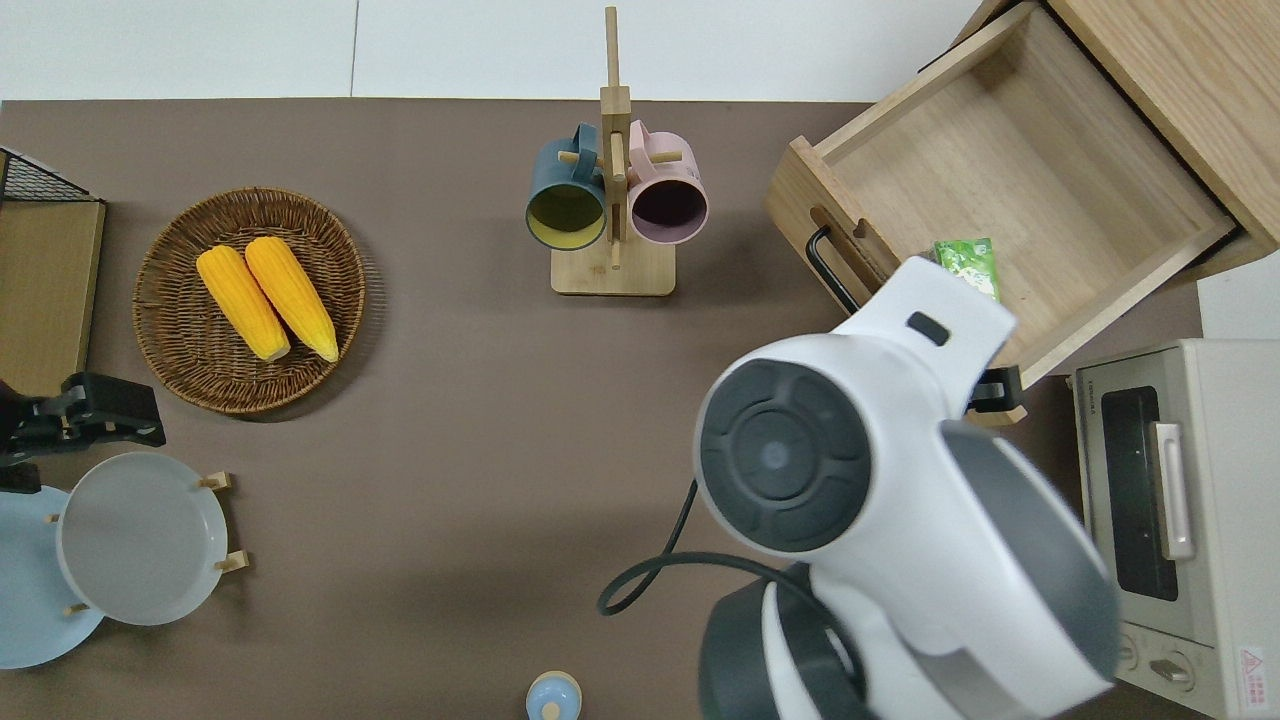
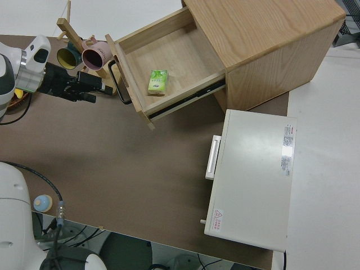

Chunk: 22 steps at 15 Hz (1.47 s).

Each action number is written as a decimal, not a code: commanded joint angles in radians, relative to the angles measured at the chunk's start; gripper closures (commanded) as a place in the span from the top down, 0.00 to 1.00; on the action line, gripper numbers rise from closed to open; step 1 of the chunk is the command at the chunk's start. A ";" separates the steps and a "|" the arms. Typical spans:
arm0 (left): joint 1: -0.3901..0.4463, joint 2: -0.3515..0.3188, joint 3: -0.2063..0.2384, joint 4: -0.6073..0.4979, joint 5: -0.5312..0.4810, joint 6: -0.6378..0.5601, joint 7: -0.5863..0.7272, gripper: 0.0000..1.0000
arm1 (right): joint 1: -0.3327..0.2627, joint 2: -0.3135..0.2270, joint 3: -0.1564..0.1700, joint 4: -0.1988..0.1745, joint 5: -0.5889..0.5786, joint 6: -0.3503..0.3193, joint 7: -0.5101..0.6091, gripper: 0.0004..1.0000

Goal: Slide drawer open with right arm

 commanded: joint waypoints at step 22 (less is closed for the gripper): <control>-0.004 -0.008 0.005 0.000 -0.004 -0.002 0.010 0.99 | -0.271 -0.152 -0.343 -0.027 0.587 0.057 -0.388 0.99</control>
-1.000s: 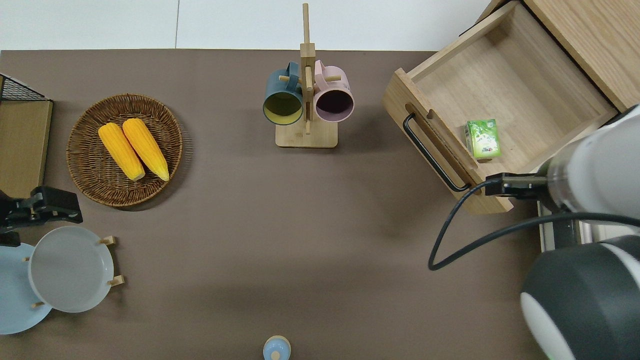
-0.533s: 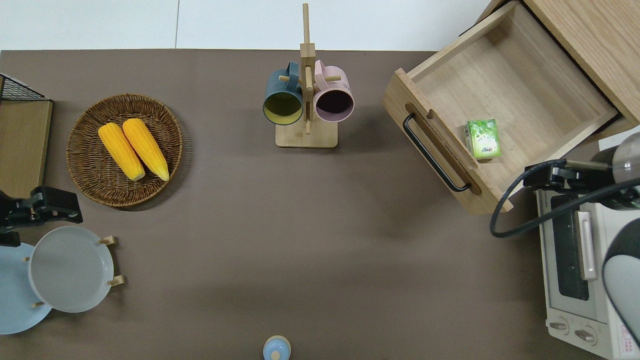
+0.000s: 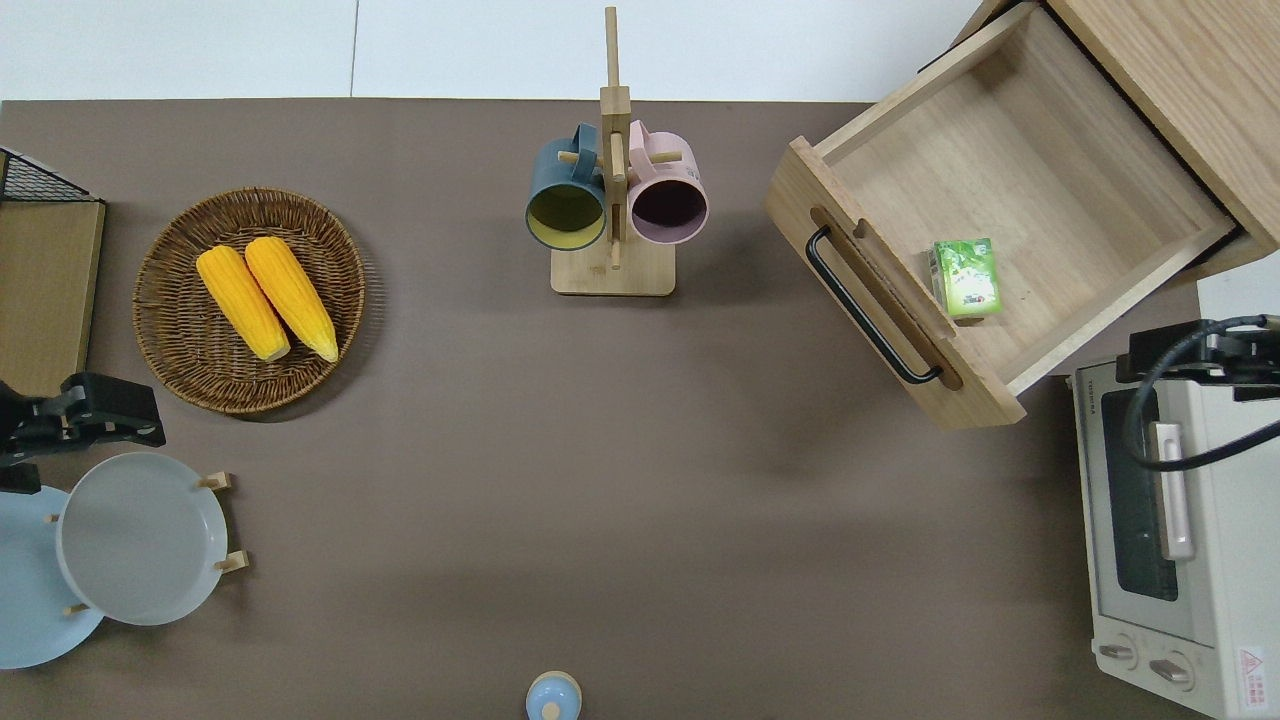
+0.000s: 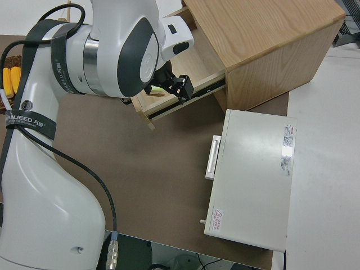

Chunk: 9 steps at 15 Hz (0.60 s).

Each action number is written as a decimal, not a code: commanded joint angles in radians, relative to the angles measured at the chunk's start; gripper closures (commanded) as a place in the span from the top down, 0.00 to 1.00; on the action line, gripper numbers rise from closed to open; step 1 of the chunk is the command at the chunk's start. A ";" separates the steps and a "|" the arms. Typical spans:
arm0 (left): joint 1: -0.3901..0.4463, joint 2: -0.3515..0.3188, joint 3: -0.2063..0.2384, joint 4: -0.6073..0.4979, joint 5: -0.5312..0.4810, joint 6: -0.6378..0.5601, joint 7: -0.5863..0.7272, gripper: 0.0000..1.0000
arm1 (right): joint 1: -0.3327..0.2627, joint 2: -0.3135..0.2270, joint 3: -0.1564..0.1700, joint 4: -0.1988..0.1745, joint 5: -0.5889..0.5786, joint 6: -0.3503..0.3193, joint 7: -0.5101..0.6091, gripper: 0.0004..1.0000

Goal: Slide drawer open with right arm

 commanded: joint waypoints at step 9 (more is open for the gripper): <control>-0.004 -0.009 0.005 0.000 -0.004 -0.002 0.010 0.99 | 0.002 0.007 0.009 -0.006 -0.034 0.024 -0.032 0.99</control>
